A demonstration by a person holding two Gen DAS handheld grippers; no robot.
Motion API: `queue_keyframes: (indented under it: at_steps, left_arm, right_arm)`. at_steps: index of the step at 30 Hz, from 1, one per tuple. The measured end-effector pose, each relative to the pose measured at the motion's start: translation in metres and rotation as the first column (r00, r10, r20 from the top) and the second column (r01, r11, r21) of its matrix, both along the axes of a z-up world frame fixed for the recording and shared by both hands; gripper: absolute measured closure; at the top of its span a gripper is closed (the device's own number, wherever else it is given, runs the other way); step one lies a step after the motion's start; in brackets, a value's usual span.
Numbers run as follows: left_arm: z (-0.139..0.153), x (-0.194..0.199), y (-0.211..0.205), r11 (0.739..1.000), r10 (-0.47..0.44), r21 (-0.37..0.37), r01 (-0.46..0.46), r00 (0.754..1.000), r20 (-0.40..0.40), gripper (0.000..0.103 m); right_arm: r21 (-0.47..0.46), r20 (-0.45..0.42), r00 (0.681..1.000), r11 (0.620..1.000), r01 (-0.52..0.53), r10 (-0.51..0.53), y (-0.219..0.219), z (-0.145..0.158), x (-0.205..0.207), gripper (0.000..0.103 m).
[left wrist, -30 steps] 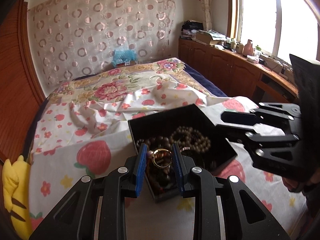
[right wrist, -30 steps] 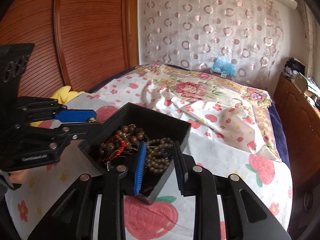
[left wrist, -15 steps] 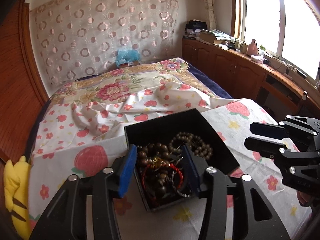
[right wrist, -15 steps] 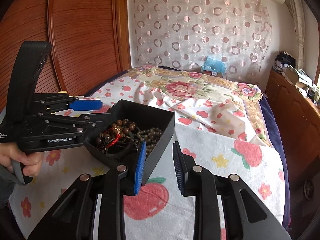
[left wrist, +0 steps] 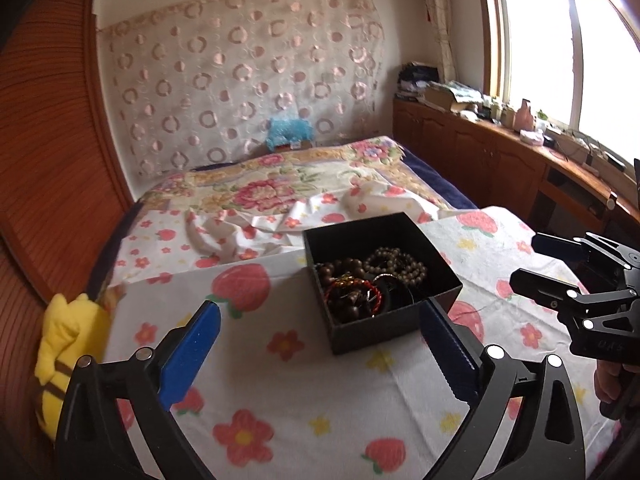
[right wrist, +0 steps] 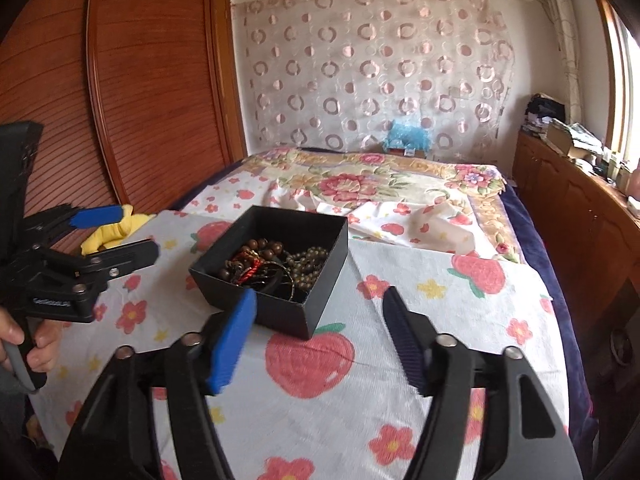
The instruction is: Organize jewelry
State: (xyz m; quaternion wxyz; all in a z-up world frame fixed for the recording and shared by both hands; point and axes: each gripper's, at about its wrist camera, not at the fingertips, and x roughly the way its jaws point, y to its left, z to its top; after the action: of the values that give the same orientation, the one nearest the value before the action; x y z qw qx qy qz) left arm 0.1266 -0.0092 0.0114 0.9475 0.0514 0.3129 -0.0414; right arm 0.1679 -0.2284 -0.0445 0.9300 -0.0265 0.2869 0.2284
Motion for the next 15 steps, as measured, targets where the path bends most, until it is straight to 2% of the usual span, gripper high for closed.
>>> queue_keyframes:
  at_steps: [5,9,15]
  left_arm:
    - [0.015,-0.025,0.009,0.999,0.027,-0.032,-0.026,0.999,0.031,0.008]
    - [0.023,-0.045,0.014,0.998,0.058,-0.044,-0.055,0.996,0.062,0.008]
    - [0.03,-0.068,0.016,0.995,0.097,-0.048,-0.093,0.99,0.1,0.008]
  right_arm:
    - [0.016,0.039,0.999,0.999,0.029,-0.03,-0.002,0.014,-0.019,0.011]
    - [0.032,0.07,0.995,0.998,0.062,-0.064,-0.008,0.025,-0.032,0.003]
    - [0.076,0.069,0.992,0.992,0.099,-0.105,-0.016,0.036,-0.05,0.003]
